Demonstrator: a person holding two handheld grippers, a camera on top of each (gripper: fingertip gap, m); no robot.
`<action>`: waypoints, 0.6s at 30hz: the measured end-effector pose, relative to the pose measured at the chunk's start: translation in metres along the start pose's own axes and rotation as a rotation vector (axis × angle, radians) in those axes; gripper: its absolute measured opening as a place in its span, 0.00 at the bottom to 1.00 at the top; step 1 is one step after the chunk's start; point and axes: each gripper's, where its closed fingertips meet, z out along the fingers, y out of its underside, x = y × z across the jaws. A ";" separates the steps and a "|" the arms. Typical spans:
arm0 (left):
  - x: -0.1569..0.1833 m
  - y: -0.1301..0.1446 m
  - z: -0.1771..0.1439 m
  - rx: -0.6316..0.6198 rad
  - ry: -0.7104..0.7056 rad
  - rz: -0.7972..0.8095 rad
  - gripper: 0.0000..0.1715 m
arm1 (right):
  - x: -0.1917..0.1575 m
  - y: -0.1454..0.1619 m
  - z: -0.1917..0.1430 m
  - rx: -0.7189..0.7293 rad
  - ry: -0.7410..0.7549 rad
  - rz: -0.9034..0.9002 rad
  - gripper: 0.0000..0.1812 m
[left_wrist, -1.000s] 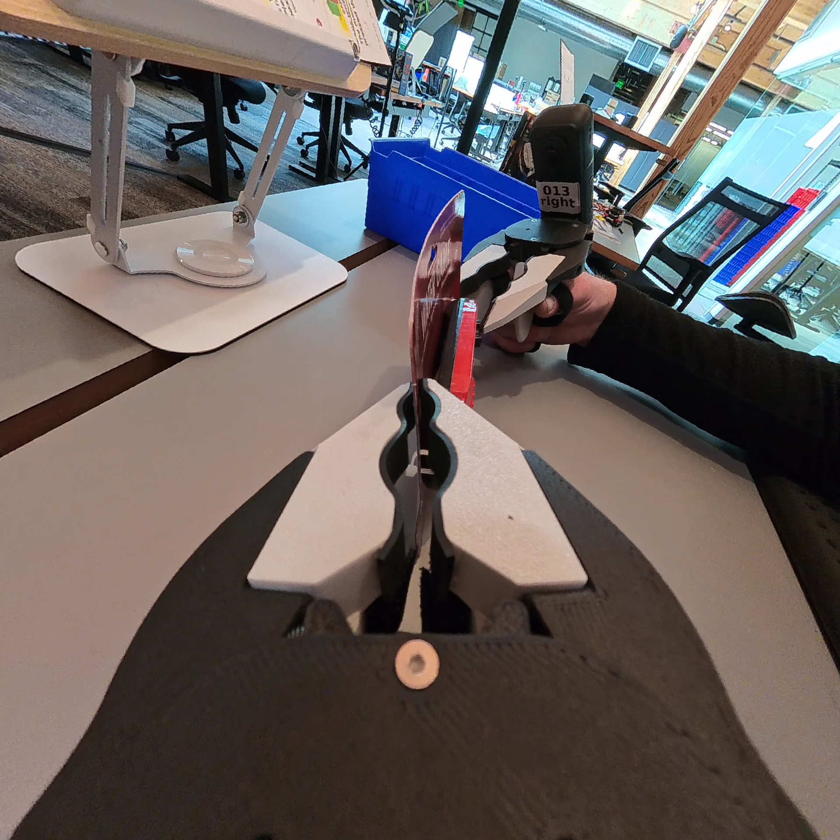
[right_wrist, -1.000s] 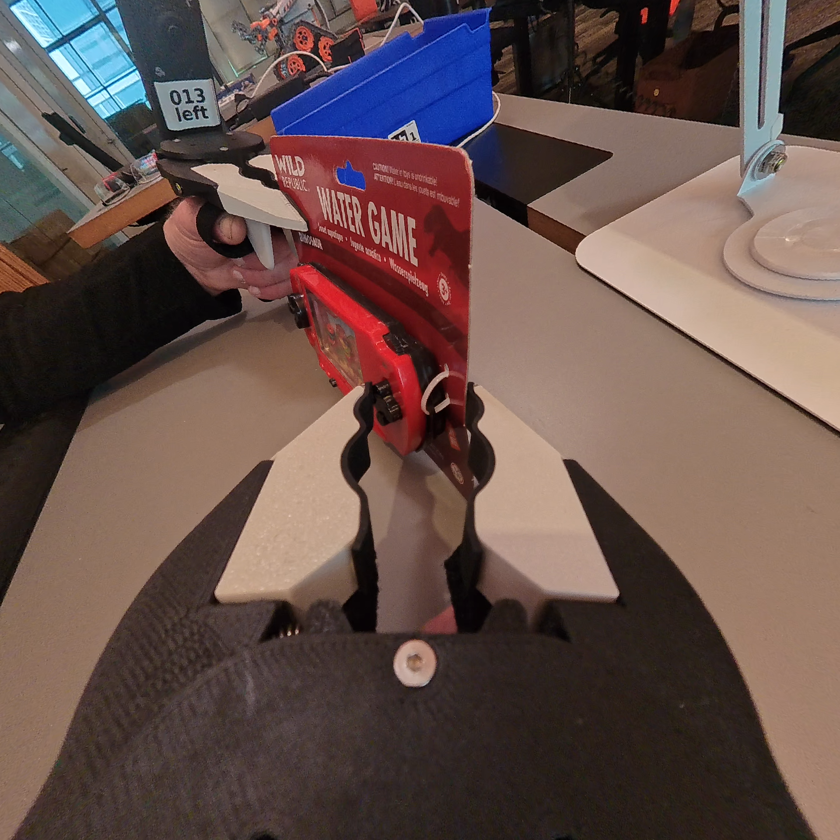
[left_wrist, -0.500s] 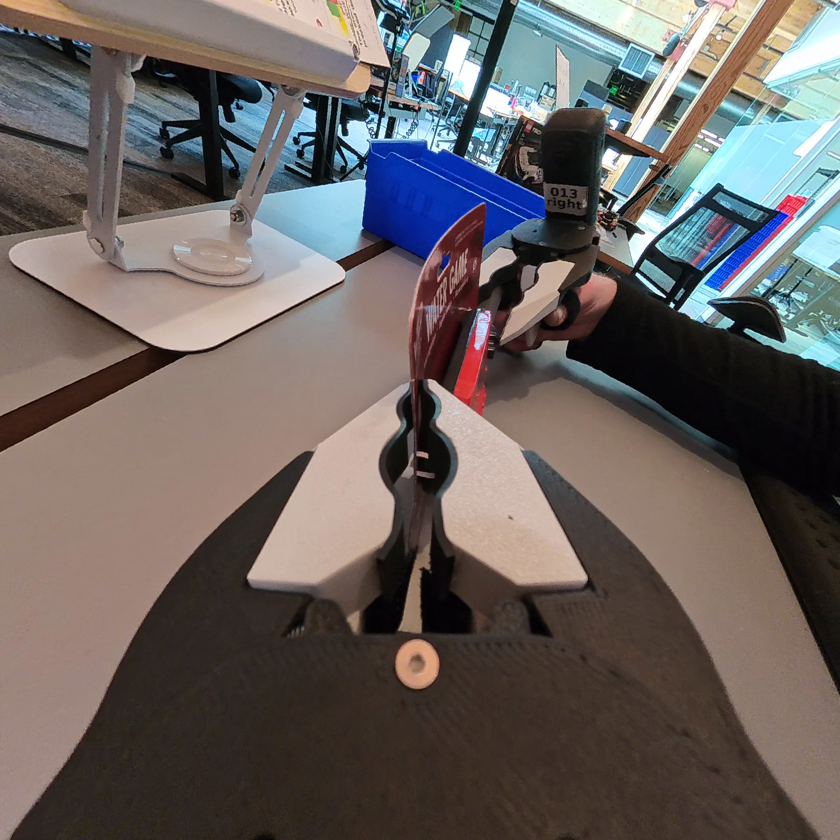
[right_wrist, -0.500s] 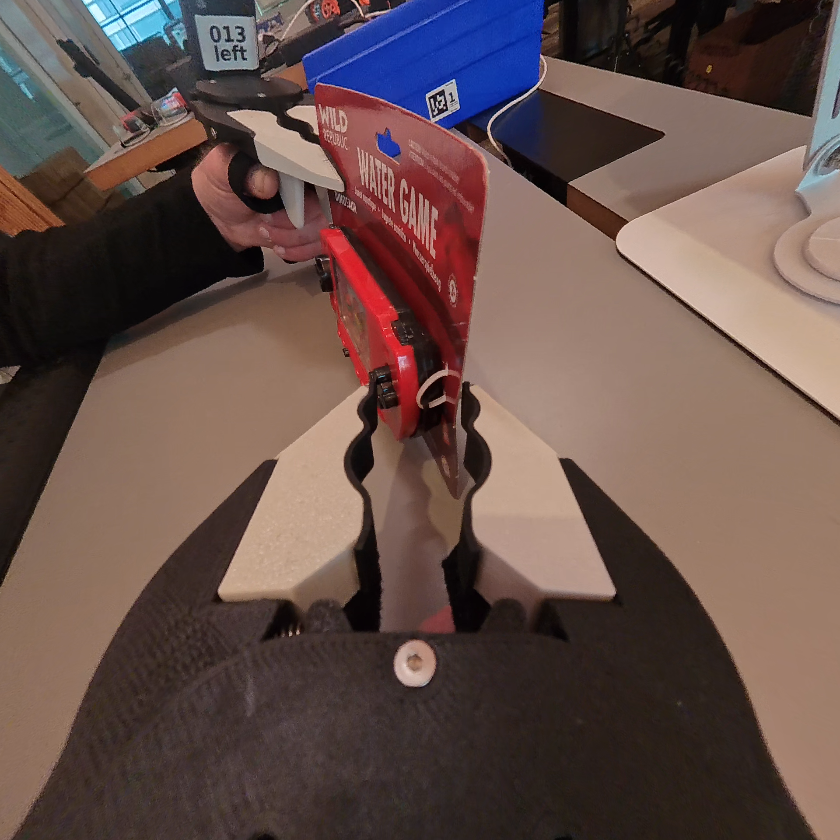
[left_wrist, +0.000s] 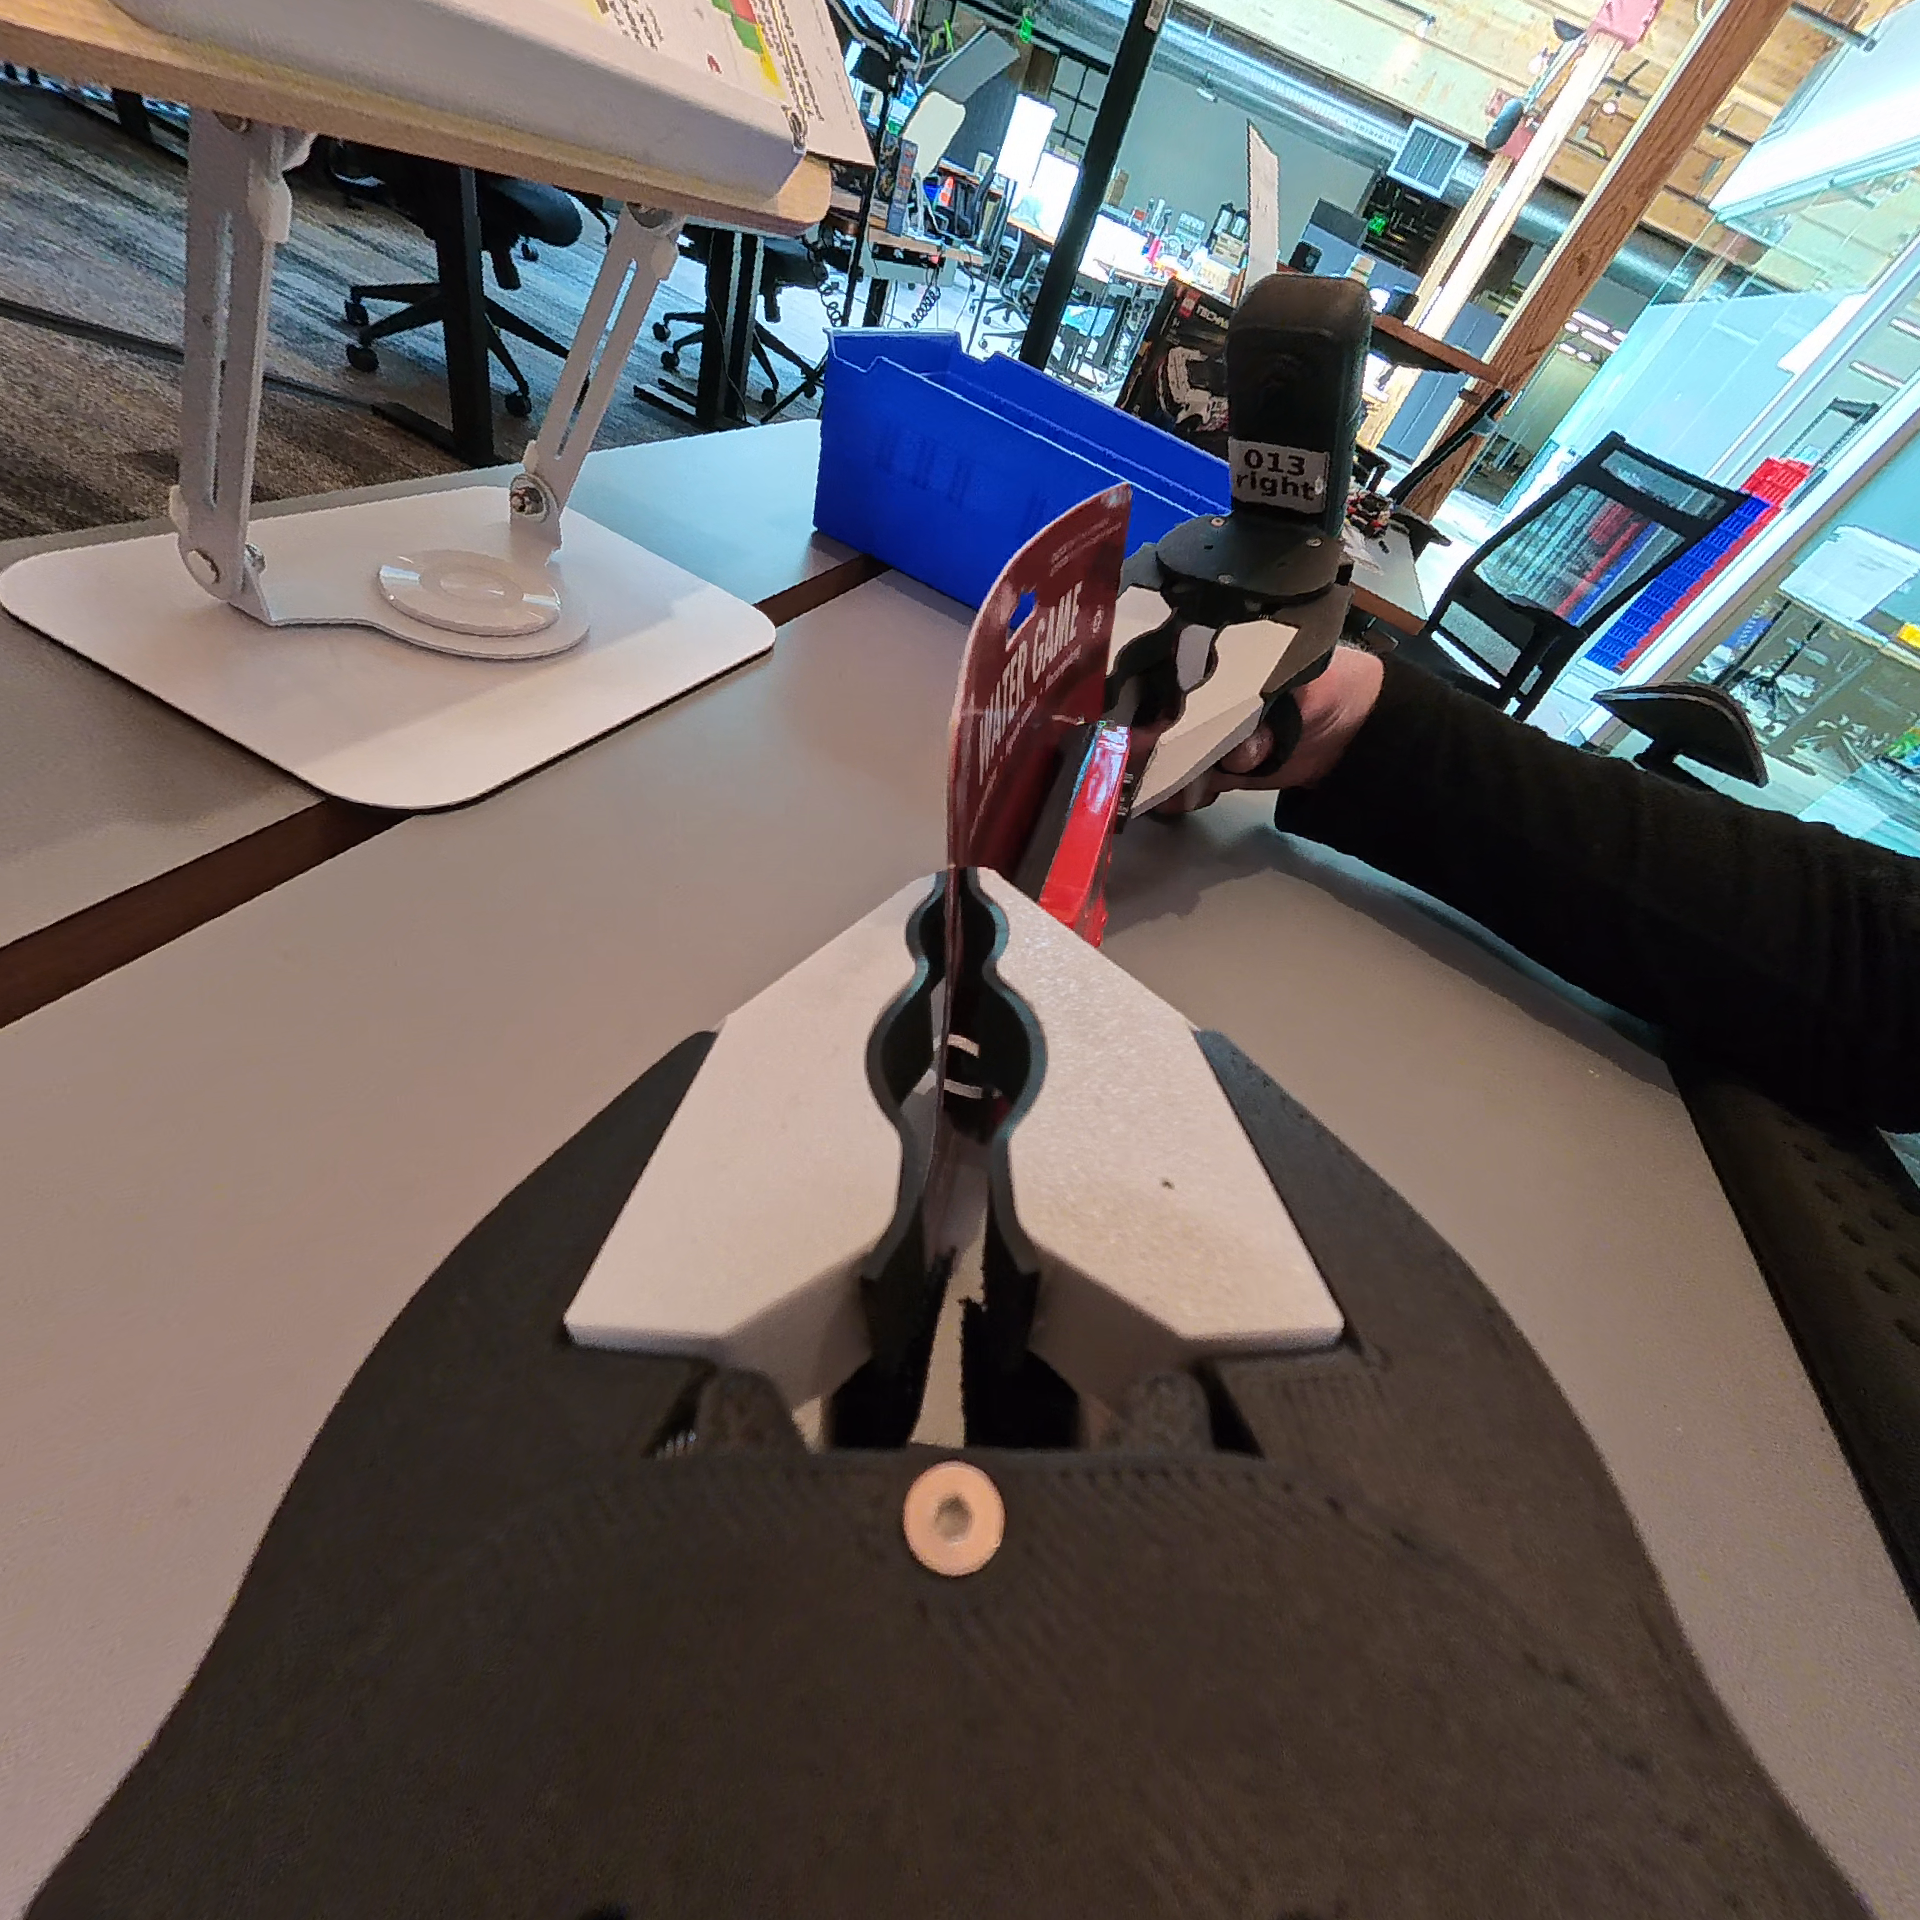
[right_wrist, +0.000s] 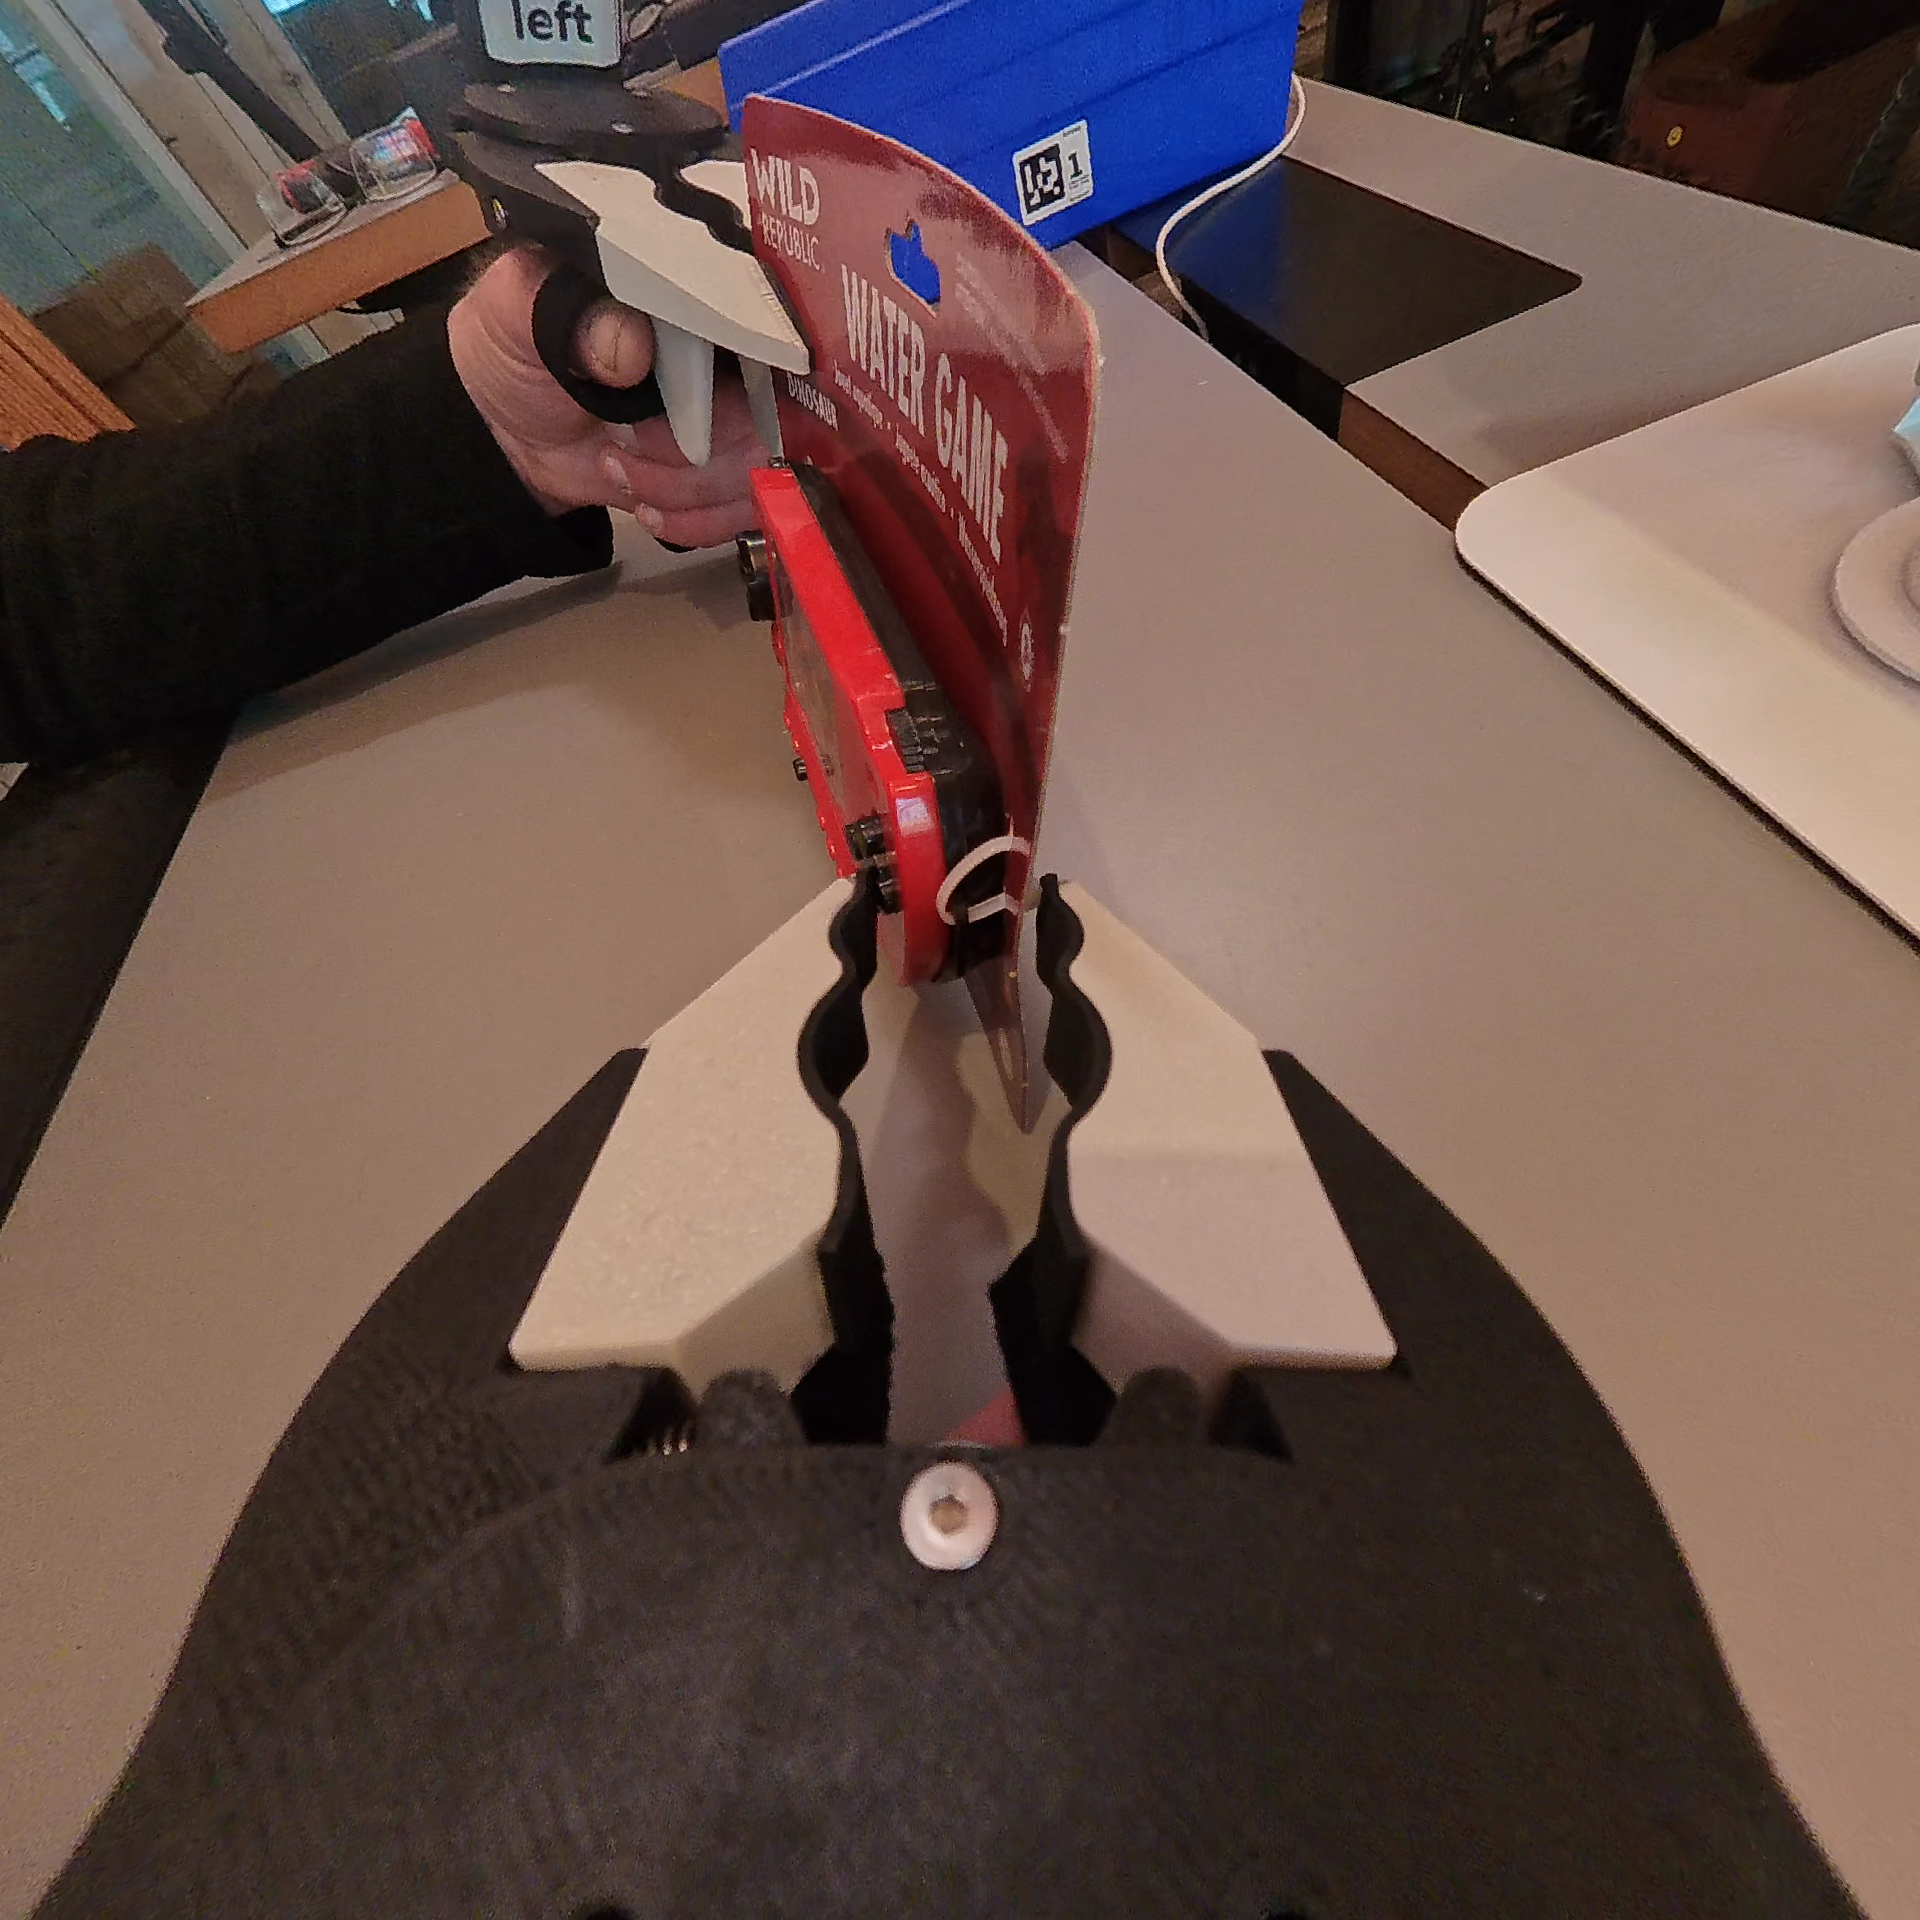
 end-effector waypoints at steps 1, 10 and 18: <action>0.000 0.000 0.000 0.001 -0.002 -0.001 0.00 | 0.000 0.000 0.000 -0.001 0.001 -0.001 0.15; 0.000 0.000 -0.001 -0.002 -0.001 0.003 0.00 | 0.000 -0.001 0.001 0.007 0.005 0.012 0.18; 0.001 0.002 0.001 -0.010 0.003 0.005 0.00 | 0.001 0.000 0.000 0.008 0.004 0.021 0.21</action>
